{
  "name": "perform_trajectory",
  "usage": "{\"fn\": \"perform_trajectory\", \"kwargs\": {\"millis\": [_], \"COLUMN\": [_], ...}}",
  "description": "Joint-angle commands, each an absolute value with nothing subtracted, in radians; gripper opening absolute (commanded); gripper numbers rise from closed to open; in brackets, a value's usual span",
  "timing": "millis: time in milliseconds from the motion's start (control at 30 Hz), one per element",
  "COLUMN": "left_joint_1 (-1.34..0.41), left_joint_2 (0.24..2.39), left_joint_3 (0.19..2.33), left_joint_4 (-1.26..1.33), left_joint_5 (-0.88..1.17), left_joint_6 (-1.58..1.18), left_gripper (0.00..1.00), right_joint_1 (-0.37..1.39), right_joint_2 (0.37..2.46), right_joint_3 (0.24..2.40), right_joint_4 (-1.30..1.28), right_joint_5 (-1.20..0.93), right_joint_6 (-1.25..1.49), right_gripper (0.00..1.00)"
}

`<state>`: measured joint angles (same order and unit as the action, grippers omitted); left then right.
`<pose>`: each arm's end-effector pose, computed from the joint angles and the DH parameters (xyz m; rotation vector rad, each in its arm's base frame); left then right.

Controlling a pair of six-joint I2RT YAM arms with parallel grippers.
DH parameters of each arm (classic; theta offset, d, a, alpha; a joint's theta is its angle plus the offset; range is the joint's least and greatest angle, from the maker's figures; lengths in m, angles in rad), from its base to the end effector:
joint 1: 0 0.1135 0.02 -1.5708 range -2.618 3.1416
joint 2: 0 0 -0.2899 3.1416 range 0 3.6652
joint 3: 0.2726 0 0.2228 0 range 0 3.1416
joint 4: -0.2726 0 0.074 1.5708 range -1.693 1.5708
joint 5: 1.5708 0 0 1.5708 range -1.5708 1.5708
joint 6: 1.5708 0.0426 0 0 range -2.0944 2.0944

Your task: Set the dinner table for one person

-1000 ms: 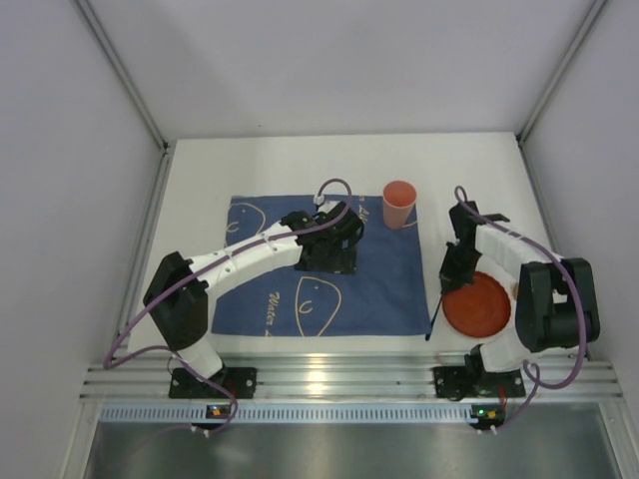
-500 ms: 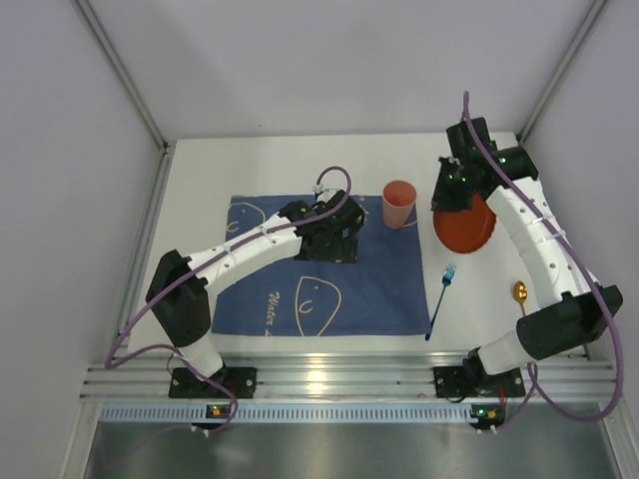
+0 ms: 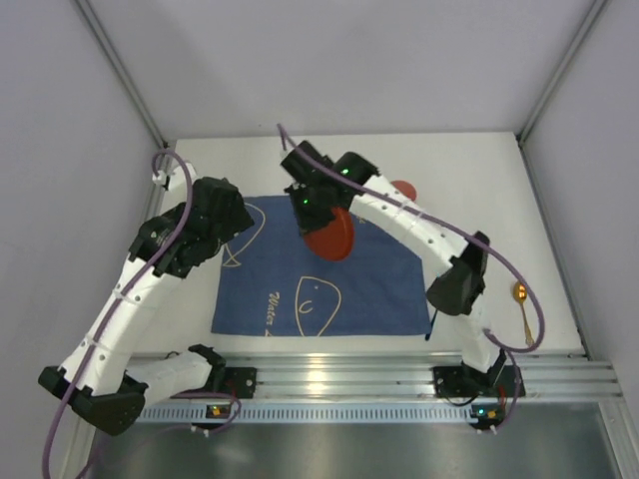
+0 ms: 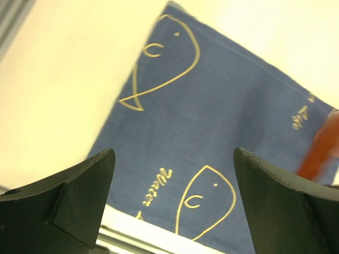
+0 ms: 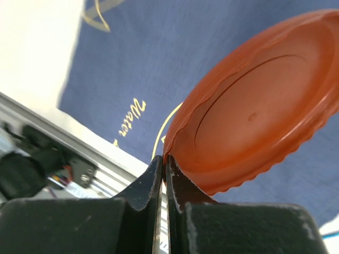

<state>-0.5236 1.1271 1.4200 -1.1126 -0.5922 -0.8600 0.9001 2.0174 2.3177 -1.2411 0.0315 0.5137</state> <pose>0.1490 -0.0586 0.4148 -0.6311 2.1312 -0.0366 0.2504 0.3134 0.4015 -0.4851 2.5490 0.5180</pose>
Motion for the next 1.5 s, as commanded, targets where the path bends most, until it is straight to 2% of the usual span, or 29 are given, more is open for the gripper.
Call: {"fn": "perform_trajectory", "kwargs": {"millis": [0, 267, 400, 500, 533, 600, 633, 700, 800, 833, 900, 933, 1033, 1167, 1200, 1233, 1300, 1333, 1467], "left_joint_1": [-0.525, -0.526, -0.526, -0.526, -0.526, -0.525, -0.526, -0.526, -0.526, -0.525, -0.526, -0.526, -0.526, -0.528, -0.528, -0.526, -0.528, -0.528, -0.528], "left_joint_2": [1.114, 0.953, 0.937, 0.949, 0.956, 0.980, 0.991, 1.031, 1.090, 1.106, 1.147, 1.163, 1.219, 1.284, 1.311, 1.324, 1.363, 1.377, 1.436], "left_joint_3": [1.361, 1.292, 1.307, 1.330, 1.335, 1.338, 1.338, 1.328, 1.309, 1.305, 1.296, 1.295, 1.290, 1.272, 1.264, 1.261, 1.262, 1.269, 1.304], "left_joint_4": [-1.265, -1.328, -1.371, -1.373, -1.370, -1.355, -1.326, -1.290, -1.200, -1.175, -1.097, -1.069, -0.980, -0.888, -0.871, -0.842, -0.824, -0.815, -0.825], "left_joint_5": [-0.669, -0.583, -0.583, -0.589, -0.592, -0.594, -0.588, -0.574, -0.525, -0.512, -0.471, -0.460, -0.410, -0.350, -0.322, -0.310, -0.267, -0.253, -0.222], "left_joint_6": [-0.939, -1.006, -1.005, -0.980, -0.973, -0.941, -0.931, -0.902, -0.871, -0.865, -0.845, -0.841, -0.816, -0.785, -0.781, -0.776, -0.758, -0.753, -0.718], "left_gripper": [0.98, 0.98, 0.98, 0.98, 0.98, 0.98, 0.98, 0.98, 0.98, 0.98, 0.98, 0.98, 0.98, 0.98, 0.98, 0.98, 0.98, 0.97, 0.96], "right_joint_1": [0.942, 0.959, 0.957, 0.959, 0.957, 0.957, 0.954, 0.947, 0.896, 0.847, 0.777, 0.682, 0.490, 0.374, 0.358, 0.321, 0.275, 0.217, 0.069], "right_joint_2": [2.111, 2.299, 2.307, 2.307, 2.289, 2.249, 2.188, 2.117, 1.926, 1.813, 1.697, 1.587, 1.420, 1.371, 1.371, 1.373, 1.371, 1.371, 1.388], "right_joint_3": [2.293, 2.218, 2.143, 2.115, 2.108, 2.083, 2.051, 2.005, 1.850, 1.732, 1.593, 1.453, 1.233, 1.140, 1.128, 1.099, 1.060, 1.017, 0.947], "right_joint_4": [-1.229, -1.116, -0.974, -0.931, -0.930, -0.924, -0.923, -0.930, -0.924, -0.914, -0.875, -0.858, -0.822, -0.912, -0.920, -0.923, -0.902, -0.890, -0.853], "right_joint_5": [0.014, 0.028, -0.119, -0.201, -0.209, -0.198, -0.180, -0.119, -0.062, -0.061, -0.109, -0.138, -0.192, -0.083, -0.052, -0.035, -0.026, -0.035, -0.080], "right_joint_6": [0.468, 0.472, 0.454, 0.453, 0.449, 0.440, 0.434, 0.428, 0.440, 0.443, 0.465, 0.483, 0.502, 0.512, 0.517, 0.543, 0.564, 0.578, 0.571], "right_gripper": [0.00, 0.00, 0.00, 0.29, 0.47, 0.60, 0.70, 0.78, 0.97, 1.00, 1.00, 1.00, 1.00, 1.00, 0.97, 0.88, 0.80, 0.69, 0.67]}}
